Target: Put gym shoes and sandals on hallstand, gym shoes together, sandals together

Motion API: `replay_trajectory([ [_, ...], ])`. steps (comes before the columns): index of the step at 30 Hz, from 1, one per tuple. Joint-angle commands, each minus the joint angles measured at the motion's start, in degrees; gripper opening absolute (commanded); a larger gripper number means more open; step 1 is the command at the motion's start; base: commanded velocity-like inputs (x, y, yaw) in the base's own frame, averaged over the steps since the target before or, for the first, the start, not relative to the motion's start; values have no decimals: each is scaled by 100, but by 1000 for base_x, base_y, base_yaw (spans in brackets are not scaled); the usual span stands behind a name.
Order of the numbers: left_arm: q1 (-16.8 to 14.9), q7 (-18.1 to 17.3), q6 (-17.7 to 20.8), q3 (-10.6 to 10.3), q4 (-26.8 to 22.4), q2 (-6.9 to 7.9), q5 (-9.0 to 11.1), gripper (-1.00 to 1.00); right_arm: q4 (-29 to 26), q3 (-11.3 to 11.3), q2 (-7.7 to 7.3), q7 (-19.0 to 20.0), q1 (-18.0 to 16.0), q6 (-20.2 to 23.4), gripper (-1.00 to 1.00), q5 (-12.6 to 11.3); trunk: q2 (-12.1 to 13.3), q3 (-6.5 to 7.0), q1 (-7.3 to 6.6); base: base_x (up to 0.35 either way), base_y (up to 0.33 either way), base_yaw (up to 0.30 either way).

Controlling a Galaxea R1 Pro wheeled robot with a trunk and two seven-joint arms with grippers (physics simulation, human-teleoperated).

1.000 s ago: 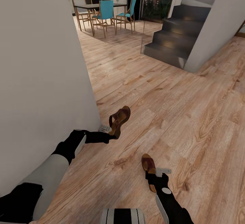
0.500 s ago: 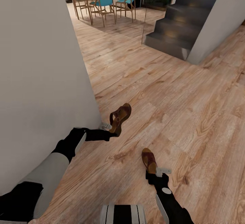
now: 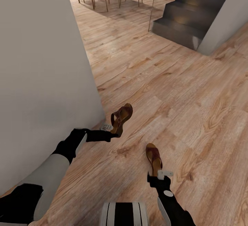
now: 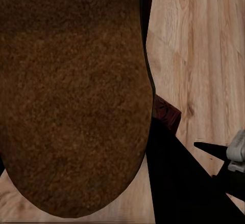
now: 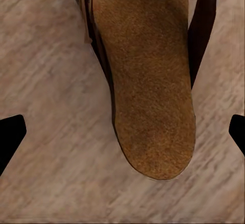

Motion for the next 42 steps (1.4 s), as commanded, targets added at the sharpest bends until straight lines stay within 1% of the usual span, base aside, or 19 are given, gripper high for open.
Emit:
replay_trajectory([
  [1,-3,-18,32,2,-6,0,12,-100,87,-23,2,-2,-1,-24,100,54,-2,-11,-2,0,0,72],
  [4,-1,-18,33,5,-6,2,8,-100,258,-25,-11,-2,-1,-178,100,57,-2,-22,-2,0,0,36],
  [6,4,-18,30,6,-6,8,6,-100,398,-21,-54,-2,-1,-545,100,65,-2,-23,-2,0,0,8],
  [8,9,-18,31,11,-6,9,9,-100,489,-20,-87,-2,-1,-730,100,67,-2,-24,-2,0,0,3],
  [11,13,-18,32,14,-6,11,10,-100,524,-20,-112,-2,-1,-843,100,68,-2,-24,-2,0,0,0],
  [12,14,-21,32,14,-4,10,11,-100,530,-20,-142,-2,-1,-884,100,68,-2,-24,-2,0,0,0],
  [13,14,-20,32,14,-3,10,12,-100,531,-20,-151,-2,-1,-892,100,68,-2,-24,-2,0,0,0],
  [17,17,-21,34,16,2,9,9,-100,535,-17,-179,-2,-1,-914,100,68,-7,-113,9,0,0,0],
  [27,40,-24,29,21,-6,10,4,-100,527,-11,-187,-2,-1,-914,100,68,-7,-113,9,1,-1,0],
  [34,41,-20,22,15,-6,12,4,-100,526,-6,-187,9,-1,-914,100,68,-7,-113,9,117,-75,0],
  [42,41,-18,23,13,-10,9,2,-100,536,-2,-187,23,-1,-911,100,68,-7,-113,9,12,-8,0],
])
